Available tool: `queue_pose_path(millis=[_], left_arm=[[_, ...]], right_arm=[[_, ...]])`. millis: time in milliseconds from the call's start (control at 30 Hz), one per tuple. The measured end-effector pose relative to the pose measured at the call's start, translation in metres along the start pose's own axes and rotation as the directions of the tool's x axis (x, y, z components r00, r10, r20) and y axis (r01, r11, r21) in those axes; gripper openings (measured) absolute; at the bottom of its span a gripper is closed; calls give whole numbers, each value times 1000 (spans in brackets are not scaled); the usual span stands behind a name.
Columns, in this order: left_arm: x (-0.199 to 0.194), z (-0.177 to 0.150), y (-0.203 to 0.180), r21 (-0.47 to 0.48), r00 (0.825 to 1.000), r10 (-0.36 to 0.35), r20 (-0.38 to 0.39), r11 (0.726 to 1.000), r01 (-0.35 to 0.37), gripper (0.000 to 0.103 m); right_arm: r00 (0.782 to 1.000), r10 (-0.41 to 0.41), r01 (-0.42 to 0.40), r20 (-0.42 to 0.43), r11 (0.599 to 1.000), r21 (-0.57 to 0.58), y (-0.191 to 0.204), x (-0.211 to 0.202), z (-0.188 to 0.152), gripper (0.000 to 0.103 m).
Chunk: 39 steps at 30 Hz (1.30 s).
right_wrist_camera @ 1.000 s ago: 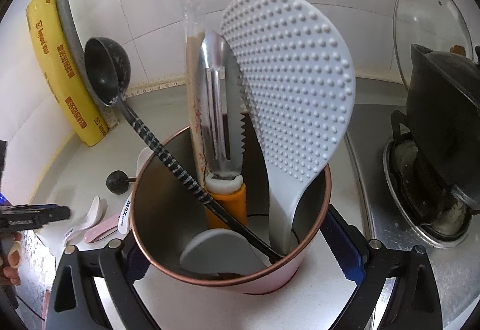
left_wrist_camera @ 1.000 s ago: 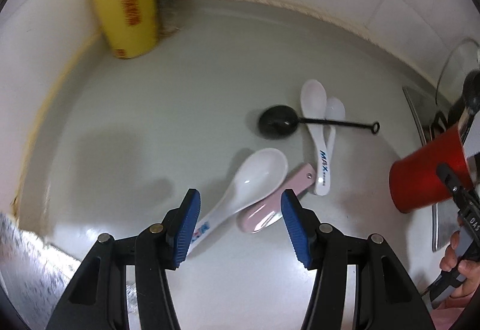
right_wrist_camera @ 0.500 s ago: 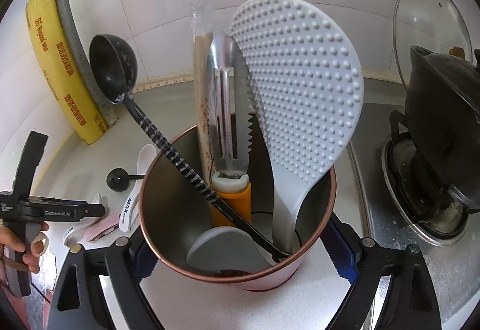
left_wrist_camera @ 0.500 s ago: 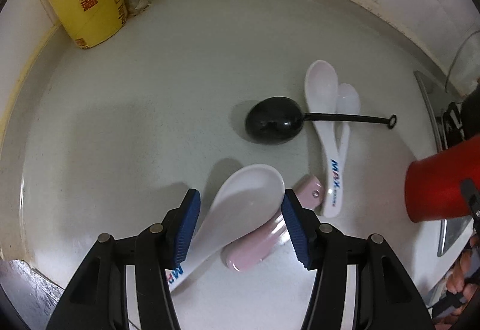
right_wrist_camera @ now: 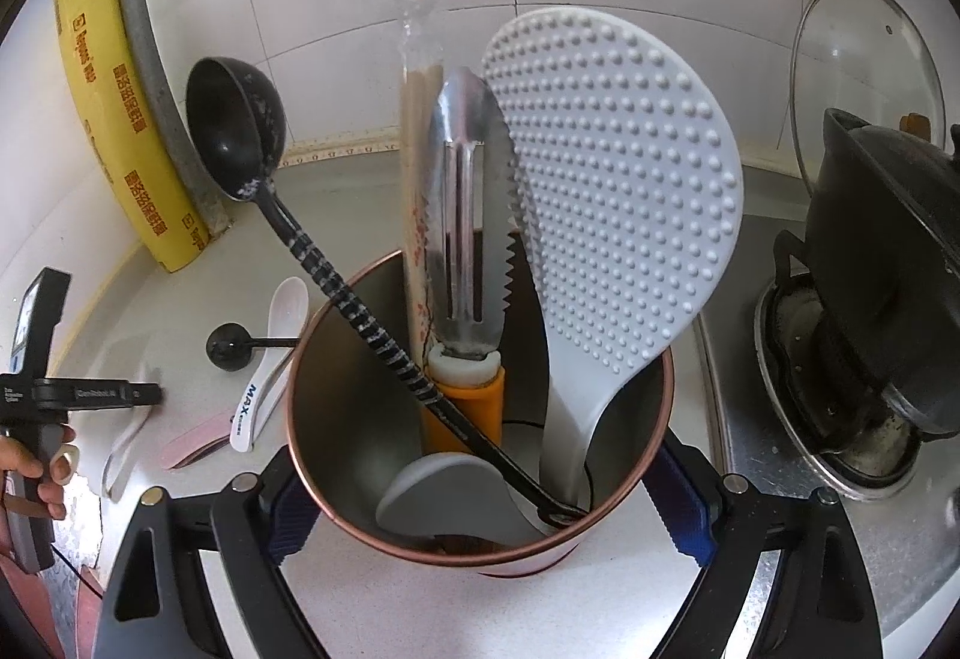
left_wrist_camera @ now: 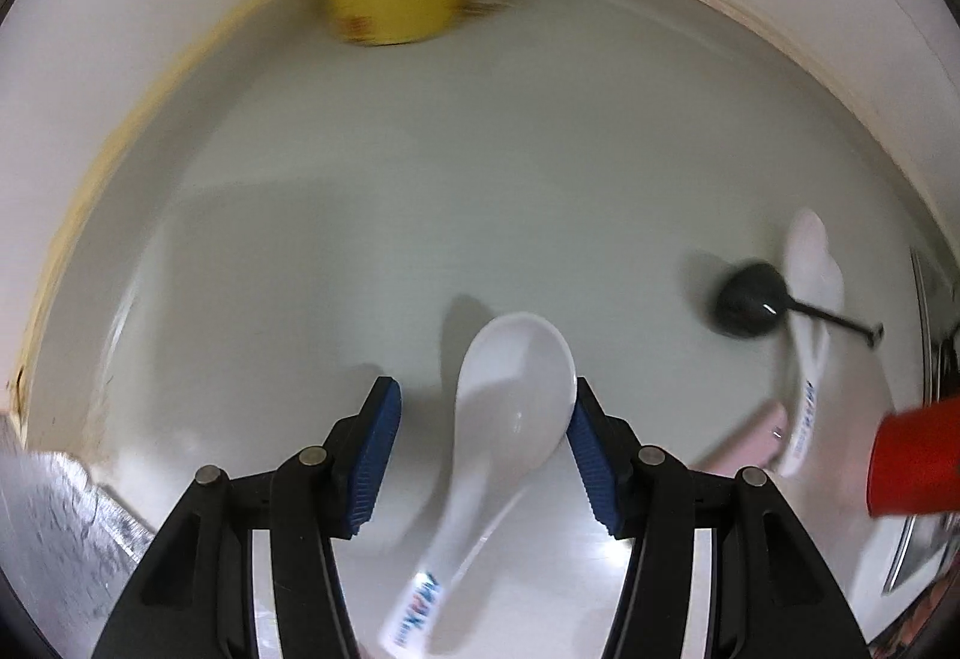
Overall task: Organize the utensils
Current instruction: 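Position the left gripper fingers around the white spoon bowl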
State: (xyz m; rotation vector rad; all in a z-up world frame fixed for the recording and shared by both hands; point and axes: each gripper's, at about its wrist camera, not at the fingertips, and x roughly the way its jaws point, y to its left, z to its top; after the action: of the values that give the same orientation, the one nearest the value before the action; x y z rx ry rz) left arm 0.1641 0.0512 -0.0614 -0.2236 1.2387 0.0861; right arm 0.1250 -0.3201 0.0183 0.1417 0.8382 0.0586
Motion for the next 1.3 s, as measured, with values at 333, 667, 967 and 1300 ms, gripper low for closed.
queue_pose_path(millis=[333,667,967,1300], left_arm=[[-15,-20,70,-213,999,42,26,976,-35,57],[-21,-29,87,-325,999,-15,49,945,30,57],[-26,-42,82,-316,994,-105,26,943,108,57],[-22,-41,59,-273,972,-236,6,934,229,57]], right_arm=[[1000,2,-2,-10,1000,-5,-3,5,1,93],[1000,10,-10,-23,1000,-6,-7,16,1,93],[999,13,-13,-30,1000,-5,-9,21,2,93],[999,14,-14,-30,1000,-1,-11,21,1,93]])
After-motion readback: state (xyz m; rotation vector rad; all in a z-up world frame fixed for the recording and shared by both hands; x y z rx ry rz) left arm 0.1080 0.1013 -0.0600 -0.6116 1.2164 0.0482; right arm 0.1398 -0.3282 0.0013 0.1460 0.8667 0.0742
